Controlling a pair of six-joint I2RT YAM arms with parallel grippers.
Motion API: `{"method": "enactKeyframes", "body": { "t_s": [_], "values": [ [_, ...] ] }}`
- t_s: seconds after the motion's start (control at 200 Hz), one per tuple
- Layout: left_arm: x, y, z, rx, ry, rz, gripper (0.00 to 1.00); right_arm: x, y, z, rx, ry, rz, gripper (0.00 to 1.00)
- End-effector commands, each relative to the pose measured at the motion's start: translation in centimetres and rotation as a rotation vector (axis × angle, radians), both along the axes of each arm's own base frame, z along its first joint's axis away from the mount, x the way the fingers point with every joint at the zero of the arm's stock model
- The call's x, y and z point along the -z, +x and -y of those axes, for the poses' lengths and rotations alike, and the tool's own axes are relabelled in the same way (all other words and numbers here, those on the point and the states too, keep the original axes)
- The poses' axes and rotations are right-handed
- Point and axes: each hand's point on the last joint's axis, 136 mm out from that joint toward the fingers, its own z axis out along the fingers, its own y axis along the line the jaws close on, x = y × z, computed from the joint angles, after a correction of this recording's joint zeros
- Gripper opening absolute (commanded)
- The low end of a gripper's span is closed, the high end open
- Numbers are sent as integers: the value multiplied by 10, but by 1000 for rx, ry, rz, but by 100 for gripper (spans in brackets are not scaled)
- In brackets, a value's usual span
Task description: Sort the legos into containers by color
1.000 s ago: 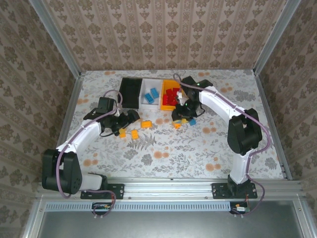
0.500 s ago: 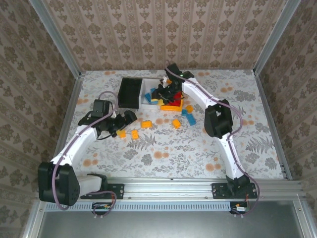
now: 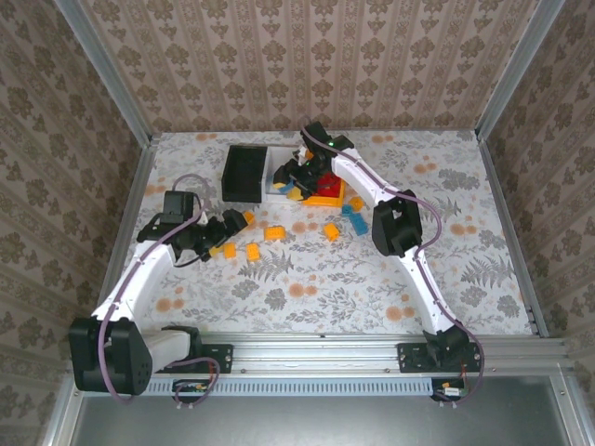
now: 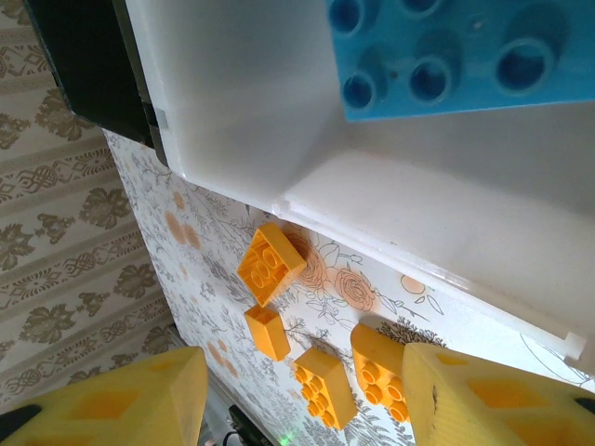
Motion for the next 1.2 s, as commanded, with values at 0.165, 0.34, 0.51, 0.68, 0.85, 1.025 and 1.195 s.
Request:
{"method": "enactKeyframes", "body": {
  "t_s": [0.165, 0.34, 0.51, 0.68, 0.85, 1.025, 1.195],
  "values": [
    [5, 5, 4, 26, -17, -20, 100, -52, -2, 1, -7, 57, 56, 59],
    [9, 15, 10, 25, -38, -22, 100, -87, -16, 26, -41, 26, 131, 60],
    [13, 23, 30, 76, -37, -30, 100, -86, -43, 94, -113, -291, 239, 60],
    [15, 33, 52, 130, -26, -33, 100, -56, -74, 188, -218, -799, 241, 66],
    [13, 40, 68, 168, -22, -34, 100, -30, -94, 219, -276, -926, 232, 70],
    [12, 39, 73, 191, -15, -40, 100, 5, -100, 216, -274, -900, 167, 71],
    [10, 34, 70, 192, -4, -45, 100, 28, -92, 215, -251, -870, 120, 71]
  ]
}}
